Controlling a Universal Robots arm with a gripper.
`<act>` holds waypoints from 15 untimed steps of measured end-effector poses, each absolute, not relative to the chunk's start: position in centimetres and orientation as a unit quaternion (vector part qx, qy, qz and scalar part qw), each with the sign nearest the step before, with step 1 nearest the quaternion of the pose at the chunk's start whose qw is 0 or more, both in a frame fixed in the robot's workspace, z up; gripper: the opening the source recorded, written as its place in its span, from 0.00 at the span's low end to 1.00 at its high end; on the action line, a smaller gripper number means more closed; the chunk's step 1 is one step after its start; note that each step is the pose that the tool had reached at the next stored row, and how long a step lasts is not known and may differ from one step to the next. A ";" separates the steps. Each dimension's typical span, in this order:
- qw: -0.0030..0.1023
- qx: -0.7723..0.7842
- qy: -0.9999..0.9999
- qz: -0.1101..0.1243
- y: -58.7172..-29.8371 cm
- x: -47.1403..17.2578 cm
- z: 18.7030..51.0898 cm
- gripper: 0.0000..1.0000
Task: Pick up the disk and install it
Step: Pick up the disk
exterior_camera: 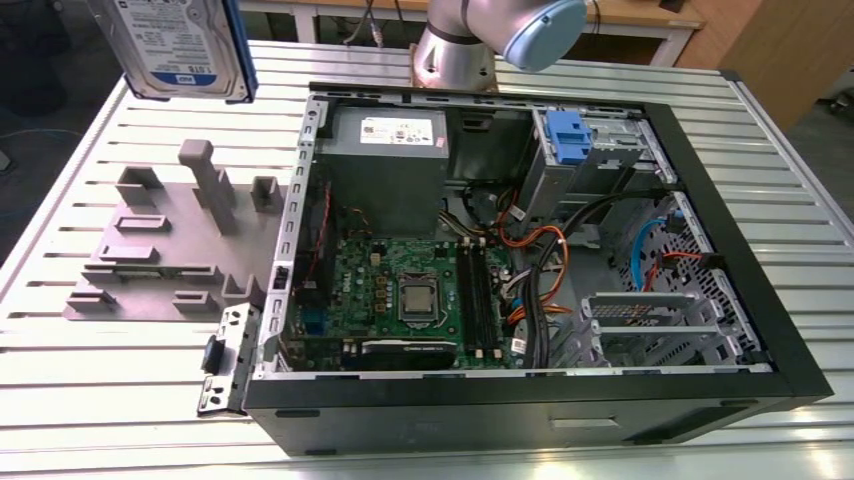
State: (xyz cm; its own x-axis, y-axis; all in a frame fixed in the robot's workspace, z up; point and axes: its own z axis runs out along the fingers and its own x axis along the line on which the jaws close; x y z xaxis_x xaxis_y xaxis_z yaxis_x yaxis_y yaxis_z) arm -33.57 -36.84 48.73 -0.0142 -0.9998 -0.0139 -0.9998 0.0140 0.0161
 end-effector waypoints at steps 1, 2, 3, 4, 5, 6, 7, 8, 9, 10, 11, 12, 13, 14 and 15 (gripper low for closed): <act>0.001 0.702 -0.712 -0.011 -36.9 -33.6 48.7 0.37; 0.001 0.702 -0.712 -0.011 -36.9 -33.6 48.7 0.37; 0.001 0.702 -0.712 -0.011 -36.9 -33.6 48.7 0.37; 0.001 0.702 -0.712 -0.011 -37.0 -33.6 48.7 0.37; 0.001 0.702 -0.712 -0.011 -37.0 -33.6 48.7 0.37; 0.001 0.702 -0.712 -0.011 -37.0 -33.6 48.7 0.37; 0.001 0.702 -0.712 -0.011 -37.0 -33.6 48.7 0.37; 0.001 0.702 -0.712 -0.011 -37.0 -33.6 48.7 0.37; 0.001 0.702 -0.712 -0.011 -37.1 -33.6 48.7 0.37; 0.001 0.702 -0.712 -0.011 -37.1 -33.6 48.7 0.37; 0.001 0.702 -0.712 -0.011 -37.1 -33.6 48.7 0.37; 0.001 0.702 -0.712 -0.011 -37.1 -33.6 48.7 0.37; 0.001 0.702 -0.712 -0.011 -37.1 -33.6 48.7 0.37; 0.001 0.702 -0.712 -0.011 -37.1 -33.6 48.7 0.37; 0.001 0.702 -0.712 -0.011 -37.1 -33.6 48.7 0.37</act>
State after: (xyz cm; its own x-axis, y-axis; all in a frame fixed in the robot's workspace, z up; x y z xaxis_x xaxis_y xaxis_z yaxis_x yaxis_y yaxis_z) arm -33.57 -37.10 48.73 -0.0142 -0.9998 -0.0139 -0.9998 0.0139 0.0160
